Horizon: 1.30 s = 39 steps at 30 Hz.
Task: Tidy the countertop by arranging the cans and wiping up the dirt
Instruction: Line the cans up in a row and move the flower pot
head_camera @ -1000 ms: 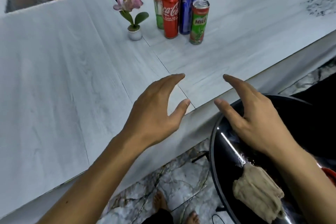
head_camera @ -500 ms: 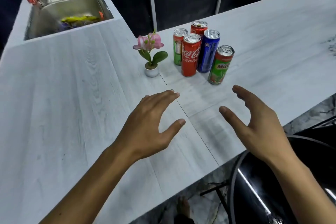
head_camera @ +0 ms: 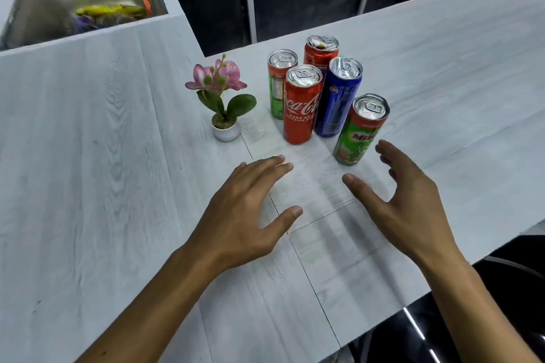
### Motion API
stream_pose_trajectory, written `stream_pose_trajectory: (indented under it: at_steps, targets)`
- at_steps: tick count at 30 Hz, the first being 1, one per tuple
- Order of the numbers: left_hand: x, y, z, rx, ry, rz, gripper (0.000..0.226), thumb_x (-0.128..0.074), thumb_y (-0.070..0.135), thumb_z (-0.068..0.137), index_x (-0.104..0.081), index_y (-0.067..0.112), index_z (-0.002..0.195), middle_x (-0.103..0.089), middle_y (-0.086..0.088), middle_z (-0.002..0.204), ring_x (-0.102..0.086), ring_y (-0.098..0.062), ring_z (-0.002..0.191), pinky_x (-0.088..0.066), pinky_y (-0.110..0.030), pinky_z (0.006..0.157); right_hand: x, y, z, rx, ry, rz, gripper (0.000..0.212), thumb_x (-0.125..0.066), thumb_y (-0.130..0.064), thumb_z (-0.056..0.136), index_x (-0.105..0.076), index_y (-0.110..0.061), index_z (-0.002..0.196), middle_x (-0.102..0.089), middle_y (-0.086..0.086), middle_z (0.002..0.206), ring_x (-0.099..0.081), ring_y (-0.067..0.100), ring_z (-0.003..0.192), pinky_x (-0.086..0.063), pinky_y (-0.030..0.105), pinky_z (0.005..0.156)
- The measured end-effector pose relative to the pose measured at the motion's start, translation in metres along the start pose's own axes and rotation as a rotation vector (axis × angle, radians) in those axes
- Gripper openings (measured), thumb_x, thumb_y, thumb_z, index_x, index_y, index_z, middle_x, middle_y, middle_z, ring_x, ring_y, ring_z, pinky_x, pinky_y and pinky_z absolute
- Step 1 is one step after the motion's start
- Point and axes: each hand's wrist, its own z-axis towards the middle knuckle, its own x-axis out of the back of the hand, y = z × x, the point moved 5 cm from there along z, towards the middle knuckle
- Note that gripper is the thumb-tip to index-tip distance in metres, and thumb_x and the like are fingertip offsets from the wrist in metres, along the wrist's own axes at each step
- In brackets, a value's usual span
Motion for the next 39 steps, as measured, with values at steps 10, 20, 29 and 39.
stream_pose_trajectory:
  at_steps: [10,20,29,39]
  targets:
    - [-0.029,-0.011,0.013,0.005,-0.028,-0.009,0.069,-0.057,0.061,0.096,-0.04,0.03,0.155,-0.029,0.014,0.166,-0.015,0.002,0.154,-0.016,-0.034,0.128,-0.015,0.015,0.034,0.023,-0.002,0.1,0.086,-0.072,-0.06,0.084,-0.038,-0.024,0.155,-0.052,-0.006,0.151,-0.05,0.004,0.13,-0.043,0.029,0.108]
    - [-0.051,-0.016,0.02,-0.027,-0.077,0.058,0.073,-0.057,0.059,0.097,-0.04,0.021,0.157,-0.028,0.006,0.168,-0.014,-0.005,0.157,-0.015,-0.043,0.128,-0.024,0.022,0.055,0.067,0.023,0.179,0.08,-0.081,-0.054,0.081,-0.044,-0.026,0.147,-0.055,-0.021,0.133,-0.052,-0.009,0.118,-0.038,0.003,0.094]
    - [-0.061,-0.018,0.015,-0.049,-0.092,0.089,0.071,-0.054,0.06,0.098,-0.042,0.018,0.155,-0.024,0.003,0.17,-0.013,-0.011,0.158,-0.021,-0.05,0.126,-0.027,0.027,0.061,0.074,0.059,0.177,0.069,-0.081,-0.046,0.084,-0.049,-0.025,0.141,-0.057,-0.021,0.123,-0.056,-0.007,0.11,-0.042,0.002,0.089]
    - [-0.054,-0.017,0.018,-0.043,-0.099,0.078,0.072,-0.051,0.062,0.098,-0.041,0.02,0.156,-0.023,0.005,0.17,-0.012,-0.008,0.157,-0.017,-0.047,0.127,-0.023,0.028,0.064,0.062,0.083,0.188,0.066,-0.088,-0.04,0.078,-0.057,-0.021,0.133,-0.063,-0.016,0.116,-0.053,-0.029,0.096,-0.042,-0.004,0.082]
